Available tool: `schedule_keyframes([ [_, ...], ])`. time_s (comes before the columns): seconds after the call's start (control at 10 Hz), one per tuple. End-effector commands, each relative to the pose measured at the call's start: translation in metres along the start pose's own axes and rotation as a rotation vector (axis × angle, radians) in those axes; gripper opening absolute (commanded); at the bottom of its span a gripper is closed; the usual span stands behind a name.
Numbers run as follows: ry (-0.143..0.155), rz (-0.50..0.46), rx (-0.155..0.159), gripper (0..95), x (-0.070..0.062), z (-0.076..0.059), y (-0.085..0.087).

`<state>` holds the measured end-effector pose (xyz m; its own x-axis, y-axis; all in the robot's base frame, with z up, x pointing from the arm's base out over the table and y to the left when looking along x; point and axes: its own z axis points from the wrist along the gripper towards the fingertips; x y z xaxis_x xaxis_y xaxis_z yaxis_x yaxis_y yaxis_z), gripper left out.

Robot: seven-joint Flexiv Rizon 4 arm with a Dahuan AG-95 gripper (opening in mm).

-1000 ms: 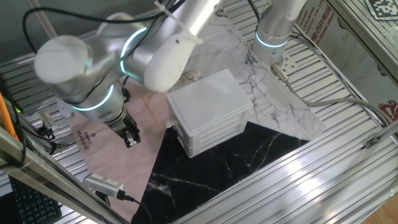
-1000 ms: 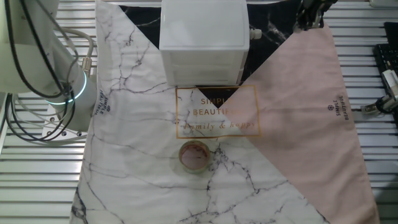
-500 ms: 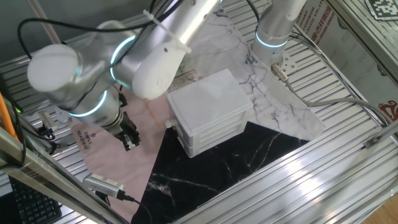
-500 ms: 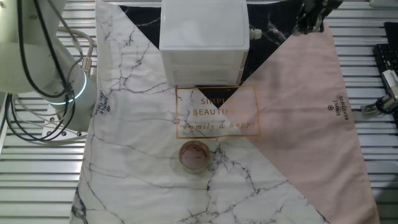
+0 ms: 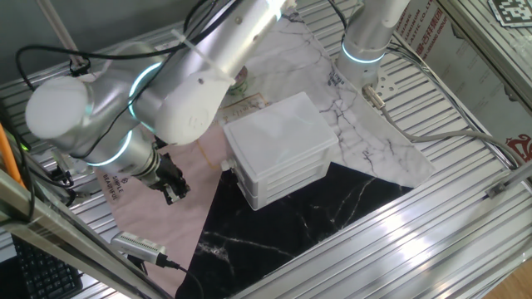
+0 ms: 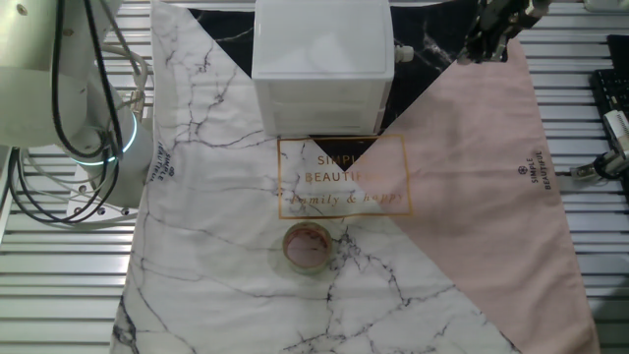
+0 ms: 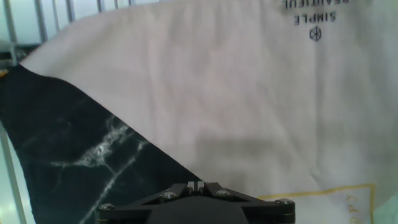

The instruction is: Grasp the handle and open the drawer

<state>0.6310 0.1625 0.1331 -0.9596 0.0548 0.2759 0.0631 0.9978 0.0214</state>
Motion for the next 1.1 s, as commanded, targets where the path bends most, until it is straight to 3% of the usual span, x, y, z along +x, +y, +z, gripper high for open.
schedule_keyframes([
  [0.1, 0.007, 0.003, -0.002, 0.0, 0.0061, 0.0036, -0.0031],
  [1.1, 0.029, 0.019, -0.003, 0.0, 0.0077, 0.006, 0.0006],
])
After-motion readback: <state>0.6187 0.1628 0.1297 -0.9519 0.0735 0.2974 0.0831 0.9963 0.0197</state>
